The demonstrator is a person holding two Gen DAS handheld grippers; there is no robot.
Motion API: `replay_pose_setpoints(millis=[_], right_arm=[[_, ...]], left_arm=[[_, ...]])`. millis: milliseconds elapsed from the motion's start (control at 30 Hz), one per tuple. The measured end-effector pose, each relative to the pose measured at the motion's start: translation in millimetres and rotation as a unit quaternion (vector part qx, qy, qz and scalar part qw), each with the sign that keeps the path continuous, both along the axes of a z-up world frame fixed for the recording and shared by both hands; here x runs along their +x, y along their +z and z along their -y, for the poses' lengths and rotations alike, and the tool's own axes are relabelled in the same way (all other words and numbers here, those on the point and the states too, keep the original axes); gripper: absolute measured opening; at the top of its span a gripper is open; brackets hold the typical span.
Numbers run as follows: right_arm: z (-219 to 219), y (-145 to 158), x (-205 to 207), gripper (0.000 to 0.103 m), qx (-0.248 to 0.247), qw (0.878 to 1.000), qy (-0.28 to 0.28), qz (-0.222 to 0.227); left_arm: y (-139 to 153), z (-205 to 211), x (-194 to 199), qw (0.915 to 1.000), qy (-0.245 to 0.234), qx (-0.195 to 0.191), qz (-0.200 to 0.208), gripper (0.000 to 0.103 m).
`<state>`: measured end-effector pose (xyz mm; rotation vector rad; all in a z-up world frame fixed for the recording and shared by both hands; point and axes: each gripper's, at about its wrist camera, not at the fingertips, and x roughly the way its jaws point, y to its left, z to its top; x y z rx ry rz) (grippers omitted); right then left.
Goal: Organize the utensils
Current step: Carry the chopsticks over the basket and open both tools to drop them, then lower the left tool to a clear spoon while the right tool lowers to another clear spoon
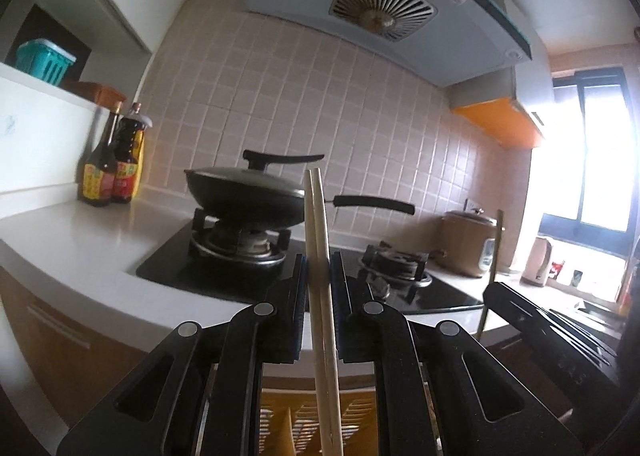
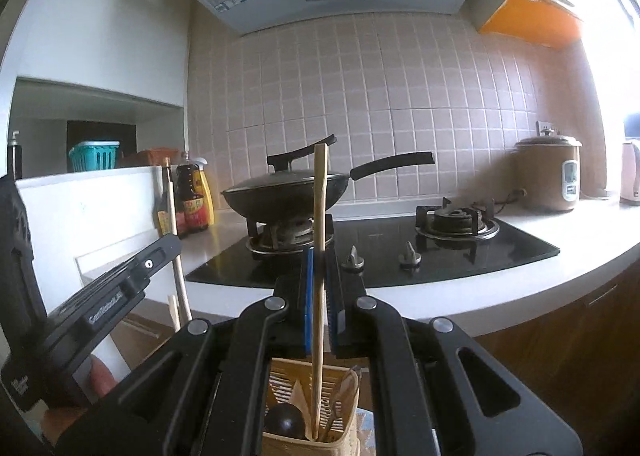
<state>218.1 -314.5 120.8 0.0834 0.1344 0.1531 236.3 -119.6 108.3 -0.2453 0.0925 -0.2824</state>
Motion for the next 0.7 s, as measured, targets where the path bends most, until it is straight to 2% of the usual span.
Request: replay_pose_setpoints(millis=[200,300,367,400,567,633,700], right_arm=[[-1,-11,-2,0.004,-0.005,1.000,0.001,-0.005],[-4,-13,-7,0.005,-0.017,1.000,0.005,-0.013],[-5,-15,-10,0.005,-0.018,0.999,0.017,-0.027],[-6,-16,-10,0.006,-0.018,0.999,0.022,-0.033],[0,-16,-24,0.008,0.000,0.998,0.036,-0.058],[3,-14,-31,0.014,0.009,0.997,0.044,-0.068],[5,-12,-42,0.025,0.013,0.996,0.052,-0.077]], left_arm=[[-6,-1,-3,0.9999,0.013,0.010,0.004,0.011],[-6,-5,-7,1.0000,0.004,0.009,-0.001,0.012],[-4,-7,-10,1.0000,-0.002,0.007,-0.003,0.024],[-3,-9,-13,1.0000,-0.003,0.009,-0.003,0.026],[3,-18,-26,0.9998,-0.008,0.017,-0.006,0.026],[8,-26,-35,0.9998,-0.016,0.013,-0.008,0.026],[14,-34,-44,0.9996,-0.025,0.009,-0.012,0.027]])
